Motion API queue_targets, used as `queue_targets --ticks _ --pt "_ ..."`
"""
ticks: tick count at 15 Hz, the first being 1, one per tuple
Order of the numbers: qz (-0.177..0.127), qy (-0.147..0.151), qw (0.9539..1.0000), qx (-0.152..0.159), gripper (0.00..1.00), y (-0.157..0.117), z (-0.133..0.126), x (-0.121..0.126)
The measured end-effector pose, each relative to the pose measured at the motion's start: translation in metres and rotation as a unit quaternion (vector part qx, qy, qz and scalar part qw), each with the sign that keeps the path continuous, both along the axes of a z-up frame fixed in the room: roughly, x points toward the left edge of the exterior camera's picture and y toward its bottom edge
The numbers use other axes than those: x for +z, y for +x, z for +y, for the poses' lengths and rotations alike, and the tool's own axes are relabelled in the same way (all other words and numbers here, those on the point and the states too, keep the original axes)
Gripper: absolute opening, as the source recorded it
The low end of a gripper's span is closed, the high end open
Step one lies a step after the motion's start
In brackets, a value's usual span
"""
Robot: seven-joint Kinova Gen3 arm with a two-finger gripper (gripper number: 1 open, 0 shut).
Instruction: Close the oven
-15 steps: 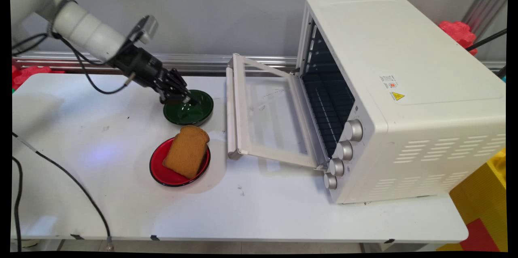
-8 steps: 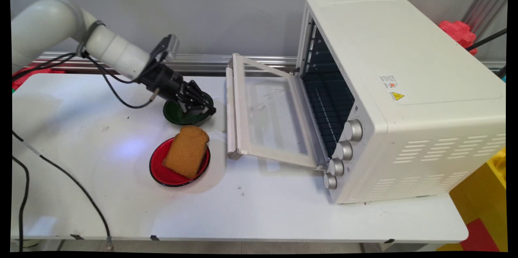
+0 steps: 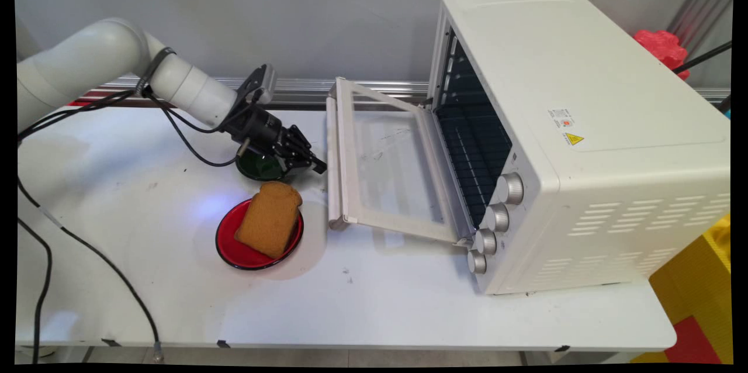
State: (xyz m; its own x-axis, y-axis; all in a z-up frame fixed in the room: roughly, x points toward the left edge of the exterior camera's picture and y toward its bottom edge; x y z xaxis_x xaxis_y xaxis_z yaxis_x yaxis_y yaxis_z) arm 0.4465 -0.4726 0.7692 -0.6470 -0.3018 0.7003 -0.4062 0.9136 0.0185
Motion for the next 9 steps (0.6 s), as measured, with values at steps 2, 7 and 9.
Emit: queue_targets --ticks 2,7,9 --pt "0.002 -0.001 1.0000 -0.001 0.00 -0.003 -0.002 -0.004" --pt "0.020 -0.007 0.9998 0.001 0.00 -0.012 -0.009 -0.006" --pt "0.027 -0.011 0.9996 0.002 0.00 -0.014 -0.012 -0.005"
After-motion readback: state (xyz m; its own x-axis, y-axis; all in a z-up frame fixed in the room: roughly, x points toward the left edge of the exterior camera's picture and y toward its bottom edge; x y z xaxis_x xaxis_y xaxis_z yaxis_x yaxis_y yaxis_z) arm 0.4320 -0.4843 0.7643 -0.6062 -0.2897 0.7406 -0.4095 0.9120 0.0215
